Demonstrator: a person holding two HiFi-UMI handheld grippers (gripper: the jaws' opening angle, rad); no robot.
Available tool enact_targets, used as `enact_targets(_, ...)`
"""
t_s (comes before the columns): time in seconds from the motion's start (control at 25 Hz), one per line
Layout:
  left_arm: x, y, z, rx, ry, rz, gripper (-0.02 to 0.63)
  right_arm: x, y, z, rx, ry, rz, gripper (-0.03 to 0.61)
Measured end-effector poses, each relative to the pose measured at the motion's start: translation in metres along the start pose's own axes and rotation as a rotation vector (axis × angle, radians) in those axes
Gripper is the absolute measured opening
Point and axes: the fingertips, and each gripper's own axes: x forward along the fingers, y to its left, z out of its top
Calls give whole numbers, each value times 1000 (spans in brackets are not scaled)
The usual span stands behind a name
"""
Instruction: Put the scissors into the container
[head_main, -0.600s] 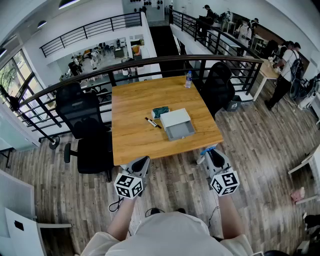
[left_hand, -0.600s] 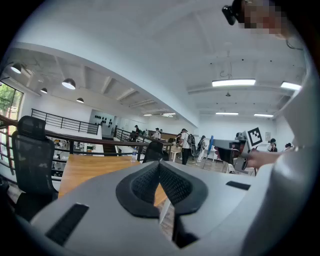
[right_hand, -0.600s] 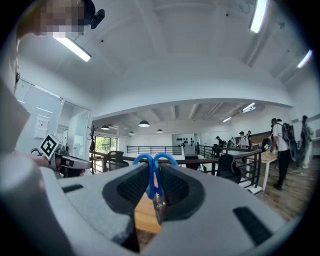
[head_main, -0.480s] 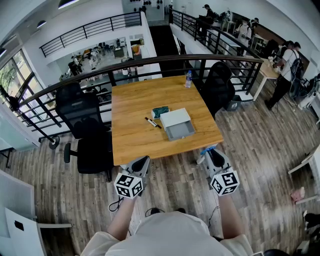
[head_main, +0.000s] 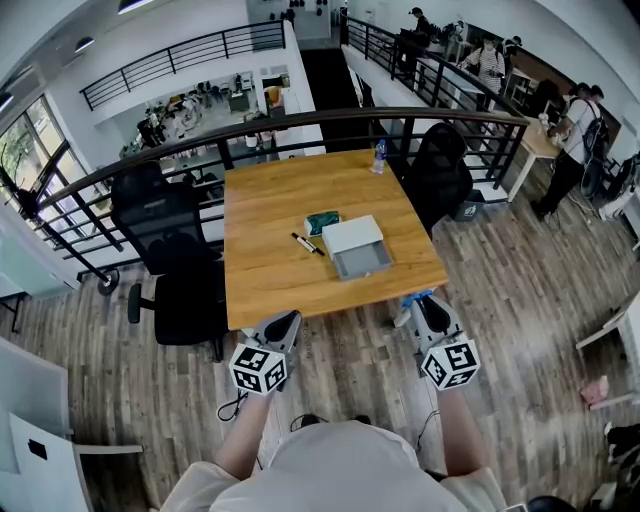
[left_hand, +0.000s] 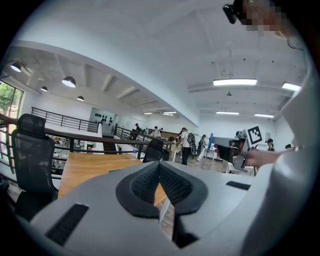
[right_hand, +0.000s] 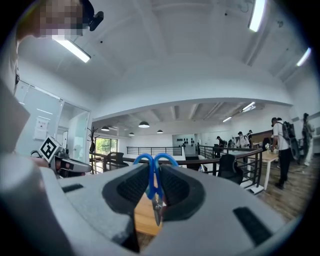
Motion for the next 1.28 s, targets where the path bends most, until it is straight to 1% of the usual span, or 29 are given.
enact_targets(0.48, -11, 15, -8, -2, 15, -33, -8, 2, 19, -8, 12, 8, -39, 80)
enact_targets(1.0, -26, 38, -16, 10, 45, -109, -8, 4, 51, -12, 0, 18, -112, 80)
enact_targets(1.28, -22, 47, -19, 15, 59, -136, -8, 1, 55, -21, 6, 37, -147, 80)
